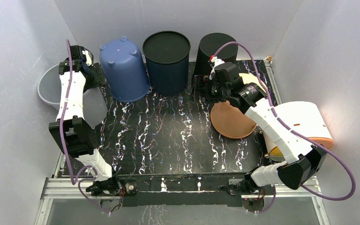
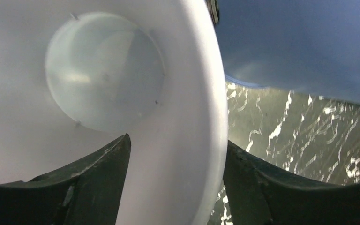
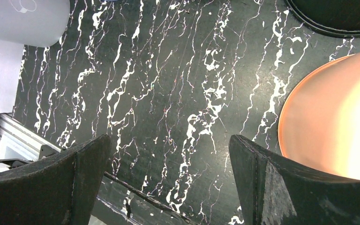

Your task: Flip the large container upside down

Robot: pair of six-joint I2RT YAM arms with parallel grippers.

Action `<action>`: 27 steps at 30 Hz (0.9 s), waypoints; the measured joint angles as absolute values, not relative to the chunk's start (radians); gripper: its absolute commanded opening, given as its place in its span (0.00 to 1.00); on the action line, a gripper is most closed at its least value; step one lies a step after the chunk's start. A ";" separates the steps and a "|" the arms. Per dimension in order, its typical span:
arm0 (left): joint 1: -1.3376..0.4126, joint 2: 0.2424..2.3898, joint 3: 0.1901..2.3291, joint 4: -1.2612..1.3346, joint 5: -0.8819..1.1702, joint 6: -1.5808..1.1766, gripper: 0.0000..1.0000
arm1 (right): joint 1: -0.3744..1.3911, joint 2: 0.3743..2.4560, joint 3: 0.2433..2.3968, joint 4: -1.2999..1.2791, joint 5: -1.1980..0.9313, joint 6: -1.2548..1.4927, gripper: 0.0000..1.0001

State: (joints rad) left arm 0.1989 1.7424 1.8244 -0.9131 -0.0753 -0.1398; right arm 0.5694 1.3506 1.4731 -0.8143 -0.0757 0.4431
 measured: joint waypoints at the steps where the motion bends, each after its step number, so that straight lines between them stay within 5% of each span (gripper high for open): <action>1: 0.199 1.739 1.800 -0.915 -0.058 -0.142 0.54 | 0.569 1.351 1.473 -0.815 -0.076 0.443 0.98; 5: 0.195 1.699 1.776 -0.913 0.003 -0.147 0.25 | 0.569 1.351 1.473 -0.814 -0.077 0.443 0.98; 11: 0.197 1.627 1.776 -0.934 0.050 -0.146 0.01 | 0.569 1.351 1.467 -0.812 -0.078 0.445 0.98; 19: 0.173 1.441 1.703 -0.952 0.142 -0.225 0.00 | 0.569 1.351 1.458 -0.811 -0.079 0.447 0.98; 27: -0.083 1.372 1.701 -0.937 0.316 -0.400 0.00 | 0.569 1.370 1.475 -0.828 -0.046 0.445 0.98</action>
